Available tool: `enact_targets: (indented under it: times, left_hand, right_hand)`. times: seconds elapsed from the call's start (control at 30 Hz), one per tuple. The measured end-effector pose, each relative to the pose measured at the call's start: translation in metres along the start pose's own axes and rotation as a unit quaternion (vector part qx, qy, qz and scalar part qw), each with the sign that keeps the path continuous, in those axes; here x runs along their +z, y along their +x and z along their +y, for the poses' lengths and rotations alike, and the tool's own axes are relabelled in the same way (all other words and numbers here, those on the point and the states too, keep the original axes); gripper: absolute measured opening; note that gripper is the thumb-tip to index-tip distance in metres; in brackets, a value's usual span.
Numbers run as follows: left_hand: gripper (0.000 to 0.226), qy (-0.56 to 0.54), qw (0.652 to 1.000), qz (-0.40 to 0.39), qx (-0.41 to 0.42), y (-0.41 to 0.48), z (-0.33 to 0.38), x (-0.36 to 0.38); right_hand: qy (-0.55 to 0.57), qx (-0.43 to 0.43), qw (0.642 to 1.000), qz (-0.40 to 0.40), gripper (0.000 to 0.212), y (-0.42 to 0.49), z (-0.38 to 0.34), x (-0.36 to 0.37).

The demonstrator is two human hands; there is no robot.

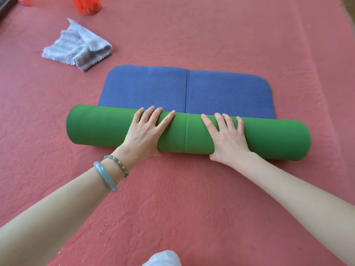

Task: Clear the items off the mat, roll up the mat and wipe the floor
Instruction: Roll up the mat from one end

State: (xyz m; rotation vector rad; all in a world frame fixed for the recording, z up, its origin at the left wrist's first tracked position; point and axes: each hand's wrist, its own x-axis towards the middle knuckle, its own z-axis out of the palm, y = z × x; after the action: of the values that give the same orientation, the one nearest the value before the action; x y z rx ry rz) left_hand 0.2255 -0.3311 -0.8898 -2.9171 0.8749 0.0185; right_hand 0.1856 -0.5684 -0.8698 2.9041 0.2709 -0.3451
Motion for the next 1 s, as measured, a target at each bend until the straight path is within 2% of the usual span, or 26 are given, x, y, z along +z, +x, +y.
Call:
enact_targets:
  times: [0.2,0.4,0.47,0.6,0.7,0.9,1.0]
  left_hand:
    - [0.132,0.005,1.000,-0.005,0.020,-0.002,-0.002,-0.006]
    - [0.126,0.002,0.998,-0.020,0.052,-0.042,0.009,-0.010]
    - [0.126,0.002,0.997,-0.040,0.060,-0.054,0.013,-0.011]
    - [0.122,-0.012,0.994,-0.089,0.066,-0.056,0.013,-0.020]
    - [0.120,-0.047,0.990,-0.112,0.074,-0.046,0.009,-0.025]
    - [0.146,-0.023,0.998,-0.048,0.027,-0.056,0.026,-0.018]
    - [0.139,-0.033,0.999,-0.020,0.028,-0.052,0.028,-0.011]
  right_hand:
    - [0.003,-0.015,0.998,0.059,0.124,-0.005,0.001,0.005]
    - [0.021,-0.040,0.998,0.050,0.125,-0.048,-0.013,0.013]
    - [0.027,-0.047,0.998,0.031,0.127,-0.059,-0.015,0.012]
    - [0.023,-0.079,0.994,-0.070,0.120,-0.063,-0.017,-0.003]
    - [0.043,-0.080,0.989,-0.113,0.120,-0.050,-0.011,-0.011]
    - [0.108,-0.074,0.968,-0.214,0.124,-0.018,0.002,-0.029]
    - [0.131,-0.063,0.961,-0.235,0.127,-0.011,0.005,-0.032]
